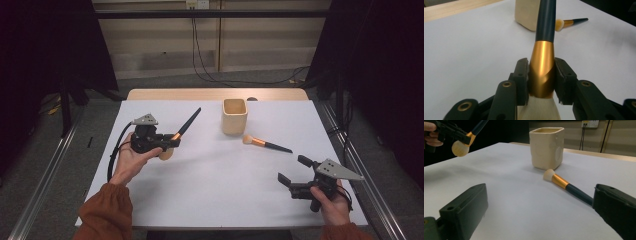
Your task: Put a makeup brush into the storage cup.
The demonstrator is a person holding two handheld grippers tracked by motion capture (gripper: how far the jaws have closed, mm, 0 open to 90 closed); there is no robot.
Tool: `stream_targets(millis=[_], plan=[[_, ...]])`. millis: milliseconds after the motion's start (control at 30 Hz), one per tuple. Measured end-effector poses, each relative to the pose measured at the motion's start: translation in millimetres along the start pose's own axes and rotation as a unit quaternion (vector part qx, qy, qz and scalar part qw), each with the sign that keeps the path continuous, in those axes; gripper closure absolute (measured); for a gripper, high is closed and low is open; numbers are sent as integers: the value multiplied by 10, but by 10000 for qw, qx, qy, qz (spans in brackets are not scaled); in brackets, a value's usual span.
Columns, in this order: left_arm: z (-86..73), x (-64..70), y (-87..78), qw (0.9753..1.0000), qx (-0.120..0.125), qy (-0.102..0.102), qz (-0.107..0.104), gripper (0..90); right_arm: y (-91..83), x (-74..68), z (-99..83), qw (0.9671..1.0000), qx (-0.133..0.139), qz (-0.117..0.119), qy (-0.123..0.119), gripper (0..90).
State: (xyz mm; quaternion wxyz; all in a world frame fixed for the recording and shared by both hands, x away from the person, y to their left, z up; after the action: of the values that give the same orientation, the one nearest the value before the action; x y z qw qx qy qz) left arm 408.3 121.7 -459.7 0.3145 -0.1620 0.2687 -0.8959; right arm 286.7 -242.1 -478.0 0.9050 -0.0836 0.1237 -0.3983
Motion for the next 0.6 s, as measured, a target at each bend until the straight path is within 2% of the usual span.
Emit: stream_targets(millis=[67,133,167,267,600], plan=[[-11,43,-17,9999,68,-80,-89,666,8,-2,-1,10000,-1,13,5,0],[-18,59,-22,9999,86,-65,-68,666,11,-7,2,10000,14,34,9,0],[-40,127,-48,9999,97,-50,-120,666,14,-9,2,10000,16,53,-10,0],[-60,207,-93,9996,129,-66,-232,666,24,-9,-2,10000,-8,84,-16,0],[-124,456,-136,9988,87,165,-446,666,93,-41,57,9997,87,193,-158,0]])
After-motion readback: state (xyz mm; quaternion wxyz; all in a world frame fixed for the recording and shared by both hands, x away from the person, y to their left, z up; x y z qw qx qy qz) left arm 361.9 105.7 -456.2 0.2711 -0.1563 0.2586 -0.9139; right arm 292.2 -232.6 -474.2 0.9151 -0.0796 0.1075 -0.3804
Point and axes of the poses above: each handheld gripper's, and its own axes: y roughly forward along the jaws, z roughly out of its top, x roughly to its right, the point moved 9 cm from there along y, roughly forward along the jaws, and after that the axes turned 8 degrees about z, right-handed, at the moved point
